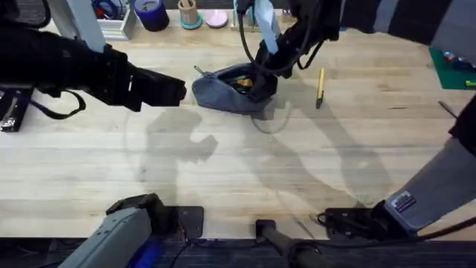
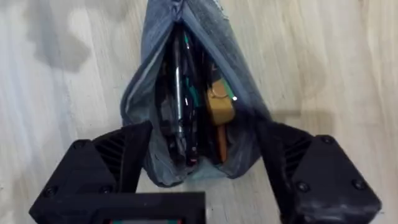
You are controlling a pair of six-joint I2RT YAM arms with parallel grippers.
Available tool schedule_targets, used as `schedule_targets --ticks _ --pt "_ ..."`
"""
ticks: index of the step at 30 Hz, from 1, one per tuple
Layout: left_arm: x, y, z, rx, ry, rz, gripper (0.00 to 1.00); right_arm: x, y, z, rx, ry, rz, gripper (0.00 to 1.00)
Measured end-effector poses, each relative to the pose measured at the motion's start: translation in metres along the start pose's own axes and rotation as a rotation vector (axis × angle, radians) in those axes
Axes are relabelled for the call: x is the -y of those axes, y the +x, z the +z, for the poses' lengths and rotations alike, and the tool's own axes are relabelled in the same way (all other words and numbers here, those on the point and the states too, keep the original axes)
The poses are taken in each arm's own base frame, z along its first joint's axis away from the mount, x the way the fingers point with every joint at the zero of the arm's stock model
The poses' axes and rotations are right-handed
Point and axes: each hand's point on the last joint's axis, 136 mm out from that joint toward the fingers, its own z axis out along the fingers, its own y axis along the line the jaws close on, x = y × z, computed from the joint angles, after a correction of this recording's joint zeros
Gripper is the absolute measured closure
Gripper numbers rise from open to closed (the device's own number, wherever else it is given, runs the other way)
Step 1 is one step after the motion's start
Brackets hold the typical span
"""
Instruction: Unzip the bag, pick up the pens from the table one at a time and place them inside, then zip the bag closed.
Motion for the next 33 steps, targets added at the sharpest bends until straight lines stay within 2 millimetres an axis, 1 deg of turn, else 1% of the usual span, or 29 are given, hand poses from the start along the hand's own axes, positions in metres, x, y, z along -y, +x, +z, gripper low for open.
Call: schedule_targets --ticks 4,7,11,18,23,27,33 --pt "0.000 0.000 0.000 0.001 -0.001 0.001 0.005 -0.001 -0.009 -0.015 0.011 0.017 -0.010 0.006" --pt "0.000 -0.001 0.000 0.003 -0.002 0.002 0.006 -0.003 -0.021 -0.031 0.036 0.043 -0.031 0.006" --pt "0.000 -0.001 0.000 0.002 -0.001 0.002 0.006 -0.005 -0.030 -0.052 0.051 0.085 -0.036 0.006" --pt "0.000 -0.001 0.000 0.003 -0.002 0.002 0.005 0.000 -0.032 -0.074 0.037 0.175 0.043 0.006" --pt "0.000 -0.001 0.000 0.003 -0.002 0.002 0.005 0.001 -0.033 -0.095 0.032 0.252 0.097 0.006" --pt "0.000 -0.001 0.000 0.003 -0.002 0.002 0.005 0.000 -0.031 -0.114 0.020 0.314 0.149 0.006" --pt "0.000 -0.001 0.000 0.003 -0.002 0.002 0.006 -0.006 -0.033 -0.135 0.044 0.361 0.224 0.005"
